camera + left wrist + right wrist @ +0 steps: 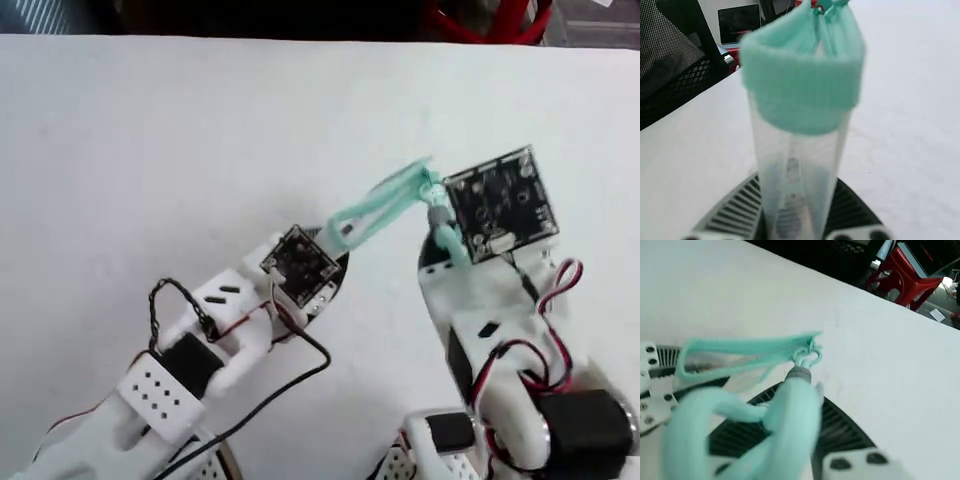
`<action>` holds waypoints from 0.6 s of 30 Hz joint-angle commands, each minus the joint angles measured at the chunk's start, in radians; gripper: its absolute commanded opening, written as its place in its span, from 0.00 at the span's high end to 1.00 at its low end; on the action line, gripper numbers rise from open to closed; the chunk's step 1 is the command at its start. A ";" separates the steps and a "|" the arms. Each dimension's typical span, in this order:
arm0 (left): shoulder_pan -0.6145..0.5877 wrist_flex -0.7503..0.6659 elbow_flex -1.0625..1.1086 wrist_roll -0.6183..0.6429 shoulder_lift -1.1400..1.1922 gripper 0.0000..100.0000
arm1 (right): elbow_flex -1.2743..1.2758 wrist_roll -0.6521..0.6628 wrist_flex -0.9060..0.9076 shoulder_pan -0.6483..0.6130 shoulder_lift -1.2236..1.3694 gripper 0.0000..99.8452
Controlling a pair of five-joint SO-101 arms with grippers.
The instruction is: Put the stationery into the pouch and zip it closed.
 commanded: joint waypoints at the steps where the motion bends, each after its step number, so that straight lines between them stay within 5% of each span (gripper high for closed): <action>1: -0.044 -0.003 0.006 0.021 0.016 0.98 | 0.213 0.098 0.002 0.102 -0.088 0.98; 10: -0.042 -0.003 0.008 0.023 0.016 0.98 | 0.410 0.150 -0.001 0.205 -0.191 0.97; 16: -0.039 -0.003 0.009 0.023 0.016 0.98 | 0.402 0.146 -0.001 0.205 -0.219 0.70; 18: -0.038 -0.003 0.009 0.023 0.016 0.98 | 0.370 0.146 -0.001 0.186 -0.259 0.68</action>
